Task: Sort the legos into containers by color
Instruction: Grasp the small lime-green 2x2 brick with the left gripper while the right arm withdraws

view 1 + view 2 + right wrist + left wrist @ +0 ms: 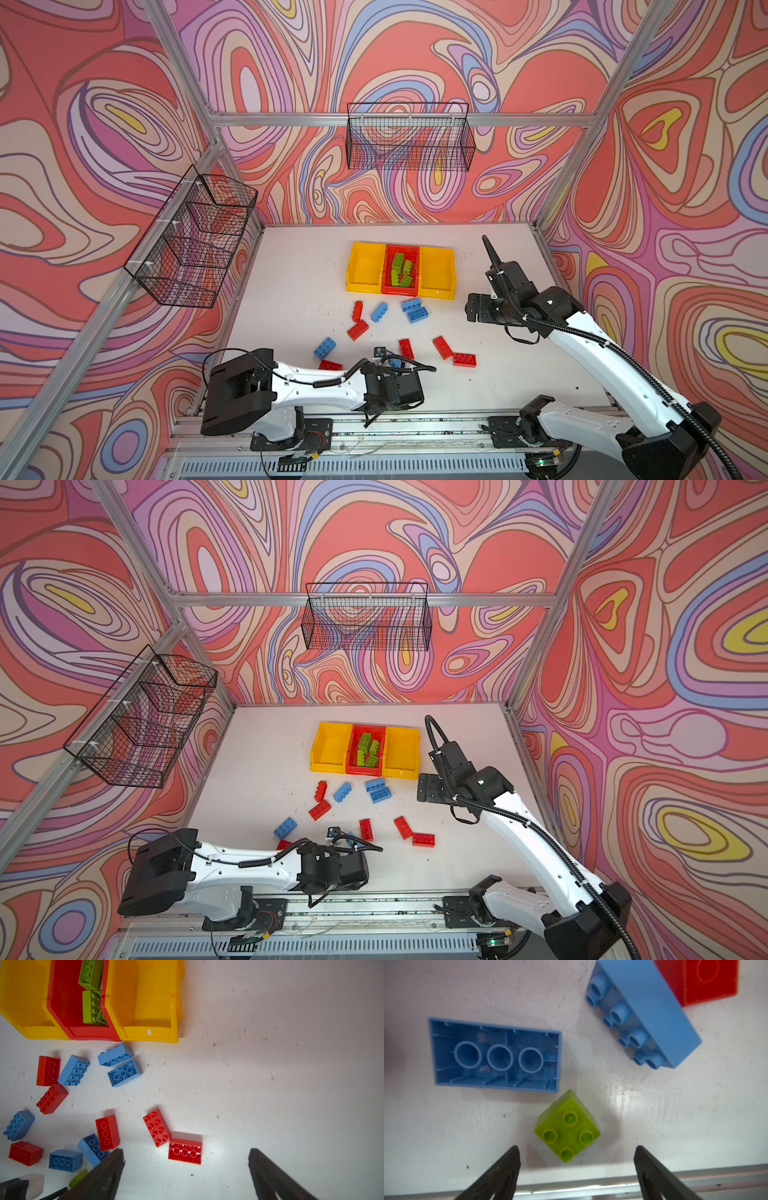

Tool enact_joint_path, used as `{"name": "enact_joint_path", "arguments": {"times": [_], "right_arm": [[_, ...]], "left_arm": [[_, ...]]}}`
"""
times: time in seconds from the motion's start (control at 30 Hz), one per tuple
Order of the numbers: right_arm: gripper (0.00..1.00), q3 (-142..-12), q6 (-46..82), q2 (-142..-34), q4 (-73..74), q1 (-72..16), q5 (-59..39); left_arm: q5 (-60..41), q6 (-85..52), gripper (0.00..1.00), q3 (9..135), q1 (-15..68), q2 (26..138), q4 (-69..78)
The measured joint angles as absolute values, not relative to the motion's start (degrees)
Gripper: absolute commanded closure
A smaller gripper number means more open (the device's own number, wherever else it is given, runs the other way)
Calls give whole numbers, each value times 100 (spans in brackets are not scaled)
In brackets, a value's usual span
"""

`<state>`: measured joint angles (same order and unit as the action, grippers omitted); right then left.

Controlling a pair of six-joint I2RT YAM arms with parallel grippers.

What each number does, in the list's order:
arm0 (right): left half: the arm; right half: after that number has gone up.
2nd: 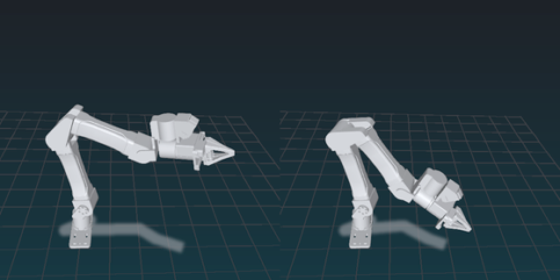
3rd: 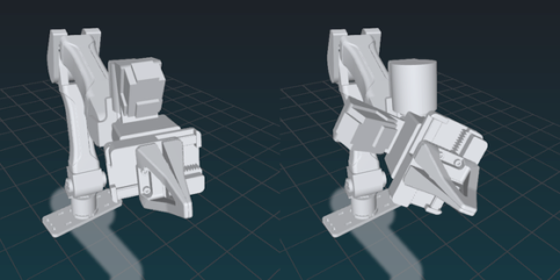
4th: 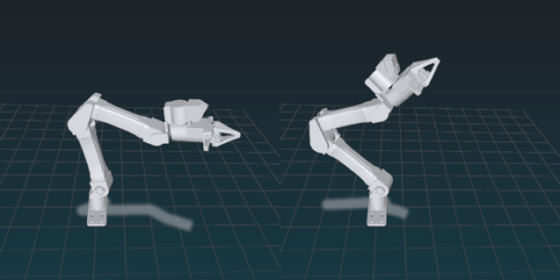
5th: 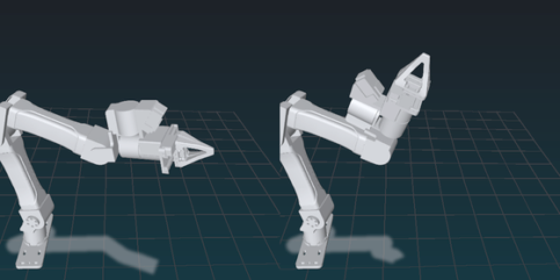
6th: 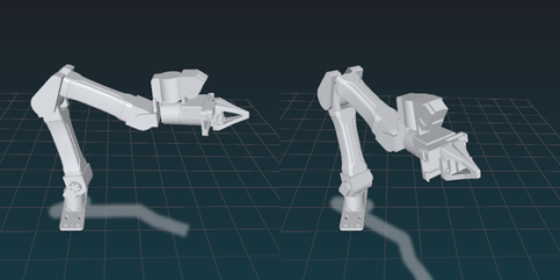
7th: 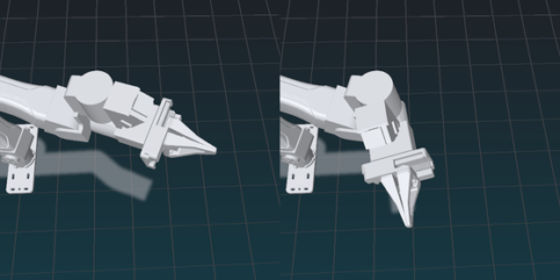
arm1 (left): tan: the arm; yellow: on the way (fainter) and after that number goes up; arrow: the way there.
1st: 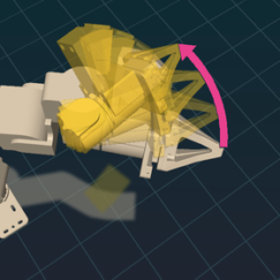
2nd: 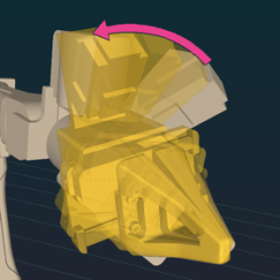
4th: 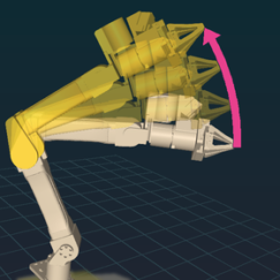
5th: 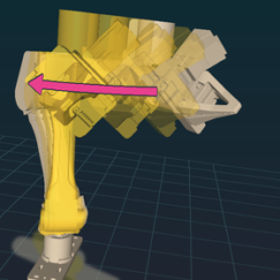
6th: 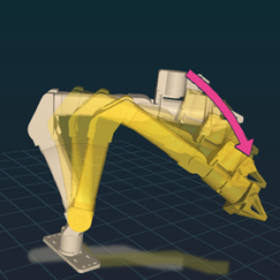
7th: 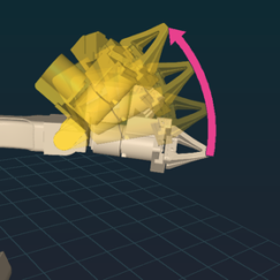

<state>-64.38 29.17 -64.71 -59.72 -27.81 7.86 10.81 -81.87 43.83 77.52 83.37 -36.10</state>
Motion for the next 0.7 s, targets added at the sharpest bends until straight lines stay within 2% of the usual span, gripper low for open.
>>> {"name": "enact_joint_path", "arguments": {"times": [0.2,0.37,0.7], "right_arm": [[2,-6313,2768,-6469,-5959,-2781,814],[2,-6265,2644,-6508,-5953,-2781,814],[2,-6224,2467,-6595,-5826,-2781,805]], "left_arm": [[784,-8735,27,4383,7437,8322,-3686],[701,-9220,30,4375,7365,8291,-3675],[574,-9736,43,4401,7190,8560,-3673]]}}
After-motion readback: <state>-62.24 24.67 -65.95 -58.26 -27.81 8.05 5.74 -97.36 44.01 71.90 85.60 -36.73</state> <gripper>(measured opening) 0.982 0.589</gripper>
